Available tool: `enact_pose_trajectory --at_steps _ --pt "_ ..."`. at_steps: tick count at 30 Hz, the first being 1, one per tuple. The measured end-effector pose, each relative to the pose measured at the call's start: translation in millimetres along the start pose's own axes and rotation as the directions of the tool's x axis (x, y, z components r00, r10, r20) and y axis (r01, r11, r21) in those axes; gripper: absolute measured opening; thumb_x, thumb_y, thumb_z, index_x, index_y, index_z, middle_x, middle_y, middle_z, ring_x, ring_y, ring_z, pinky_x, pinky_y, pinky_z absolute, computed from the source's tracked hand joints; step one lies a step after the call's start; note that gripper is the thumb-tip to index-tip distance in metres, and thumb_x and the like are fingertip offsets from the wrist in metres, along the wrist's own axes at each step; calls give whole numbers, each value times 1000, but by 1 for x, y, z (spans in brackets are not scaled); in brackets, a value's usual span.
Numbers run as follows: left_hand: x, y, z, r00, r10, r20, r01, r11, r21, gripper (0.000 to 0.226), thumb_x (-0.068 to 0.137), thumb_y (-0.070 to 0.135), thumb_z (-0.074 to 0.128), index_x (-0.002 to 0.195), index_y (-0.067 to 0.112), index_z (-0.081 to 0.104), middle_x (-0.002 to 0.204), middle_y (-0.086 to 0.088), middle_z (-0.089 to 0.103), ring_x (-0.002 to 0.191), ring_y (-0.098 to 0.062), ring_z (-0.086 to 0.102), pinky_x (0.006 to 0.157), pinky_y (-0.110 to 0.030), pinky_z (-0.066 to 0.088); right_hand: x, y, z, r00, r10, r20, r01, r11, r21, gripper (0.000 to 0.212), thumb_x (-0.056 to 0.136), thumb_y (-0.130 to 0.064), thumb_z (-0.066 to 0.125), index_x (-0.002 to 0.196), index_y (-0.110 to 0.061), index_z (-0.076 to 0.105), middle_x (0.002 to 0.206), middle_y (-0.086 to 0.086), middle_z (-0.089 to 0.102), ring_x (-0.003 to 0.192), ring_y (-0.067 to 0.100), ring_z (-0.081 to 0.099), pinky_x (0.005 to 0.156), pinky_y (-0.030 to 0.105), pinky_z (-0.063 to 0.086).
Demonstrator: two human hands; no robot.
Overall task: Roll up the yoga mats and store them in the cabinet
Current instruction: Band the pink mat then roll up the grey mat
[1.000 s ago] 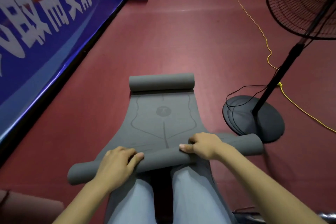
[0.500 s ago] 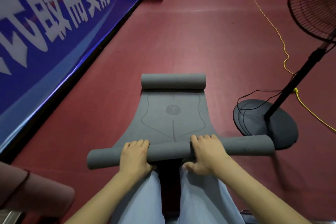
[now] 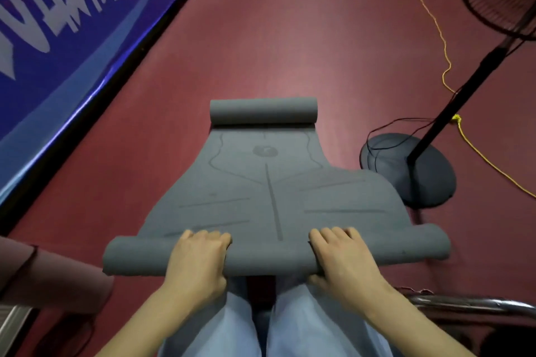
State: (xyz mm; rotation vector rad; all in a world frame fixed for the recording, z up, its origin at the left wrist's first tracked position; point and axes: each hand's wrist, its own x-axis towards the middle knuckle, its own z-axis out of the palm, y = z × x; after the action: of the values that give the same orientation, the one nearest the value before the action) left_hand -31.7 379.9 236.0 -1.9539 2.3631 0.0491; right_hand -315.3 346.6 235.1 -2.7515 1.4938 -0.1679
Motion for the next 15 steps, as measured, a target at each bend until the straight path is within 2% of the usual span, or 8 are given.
enact_pose_trajectory --at_steps 3,5,7,9,12,15 --pt "-26 7 6 999 38 21 -37 999 -36 45 26 27 74 66 29 54 59 10 56 56 -19 60 55 -30 40 -23 -18 -5 999 7 31 -8 1000 17 56 39 -48 78 81 -23 51 73 -1 53 69 27 54 59 39 45" --pt "-32 6 10 997 19 80 -18 1000 -22 46 28 27 76 68 30 53 61 11 56 58 -19 60 56 -30 36 -26 -26 -5 998 51 41 -52 998 26 52 43 -41 75 83 -21 50 82 3 52 77 30 51 62 41 43" --pt "-27 4 9 992 -25 127 24 1000 9 42 37 29 77 71 30 54 65 10 59 64 -19 62 60 -31 31 -21 -31 -6 995 93 35 -94 996 7 50 45 -38 71 87 -19 51 91 5 50 84 31 48 65 41 41" --pt "-19 4 2 989 -51 141 52 999 -6 32 52 32 73 80 30 57 78 9 65 78 -20 66 66 -34 31 -15 -33 -5 995 92 47 -92 996 -11 53 47 -37 69 95 -20 52 93 5 49 86 31 47 67 41 39" --pt "-12 3 -5 984 -21 179 30 999 -45 27 66 29 62 93 30 57 96 9 66 98 -19 62 77 -33 37 -8 -29 -4 992 56 114 -54 998 -16 59 45 -42 70 97 -22 50 87 2 51 81 29 52 66 40 40" --pt "-17 4 -1 991 -21 131 30 997 -72 29 61 25 64 90 28 63 93 9 62 99 -22 54 73 -31 36 5 -19 -10 966 2 257 5 1000 -28 59 50 -50 71 97 -23 48 90 0 57 86 28 58 69 39 43"
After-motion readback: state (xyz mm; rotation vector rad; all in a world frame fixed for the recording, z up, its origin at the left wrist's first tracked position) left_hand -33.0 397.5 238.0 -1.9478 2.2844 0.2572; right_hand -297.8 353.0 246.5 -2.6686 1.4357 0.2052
